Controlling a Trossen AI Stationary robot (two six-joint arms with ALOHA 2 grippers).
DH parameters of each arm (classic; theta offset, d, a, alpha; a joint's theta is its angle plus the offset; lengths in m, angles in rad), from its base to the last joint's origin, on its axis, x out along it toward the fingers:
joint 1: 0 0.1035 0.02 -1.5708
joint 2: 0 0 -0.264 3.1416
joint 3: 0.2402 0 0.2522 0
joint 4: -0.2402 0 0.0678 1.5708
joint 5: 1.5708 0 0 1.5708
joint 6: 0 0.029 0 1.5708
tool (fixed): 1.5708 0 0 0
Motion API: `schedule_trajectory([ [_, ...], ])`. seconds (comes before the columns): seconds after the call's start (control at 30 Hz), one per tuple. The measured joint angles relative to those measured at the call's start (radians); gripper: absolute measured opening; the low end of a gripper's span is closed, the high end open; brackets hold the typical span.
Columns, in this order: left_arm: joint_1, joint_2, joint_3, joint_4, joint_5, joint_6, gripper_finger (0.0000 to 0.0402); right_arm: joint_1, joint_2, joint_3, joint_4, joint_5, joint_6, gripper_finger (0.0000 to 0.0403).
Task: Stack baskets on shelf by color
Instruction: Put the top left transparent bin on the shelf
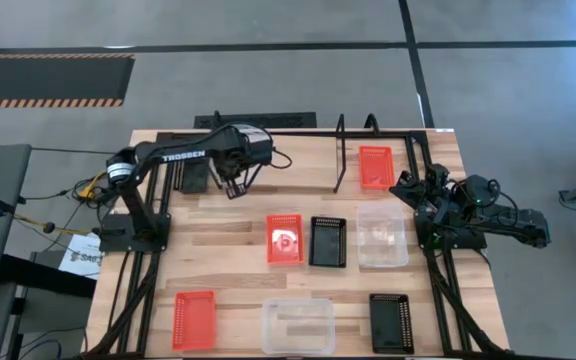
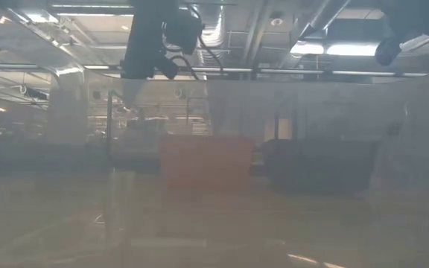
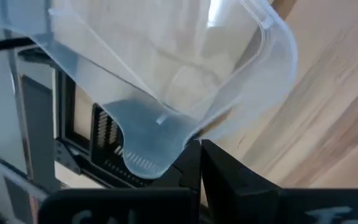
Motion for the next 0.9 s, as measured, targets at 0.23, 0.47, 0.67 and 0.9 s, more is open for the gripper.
schedule_trajectory([
  [0.23,0.008,0.039,0.0,0.038,0.058,0.028,0.0,0.0,0.0,0.0,0.001,0.008,0.0,0.0033],
  [0.47,0.001,0.048,0.011,0.107,0.131,0.02,0.0,0.0,0.0,0.0,0.0,0.008,0.0,0.0033],
  [0.67,0.002,0.047,0.088,0.153,0.153,0.01,0.0,0.0,0.0,0.0,0.0,0.008,0.0,0.0033],
  [0.9,-0.012,0.047,0.208,0.239,0.188,0.0,0.0,0.0,0.0,0.0,0.0,0.008,0.0,0.0033],
])
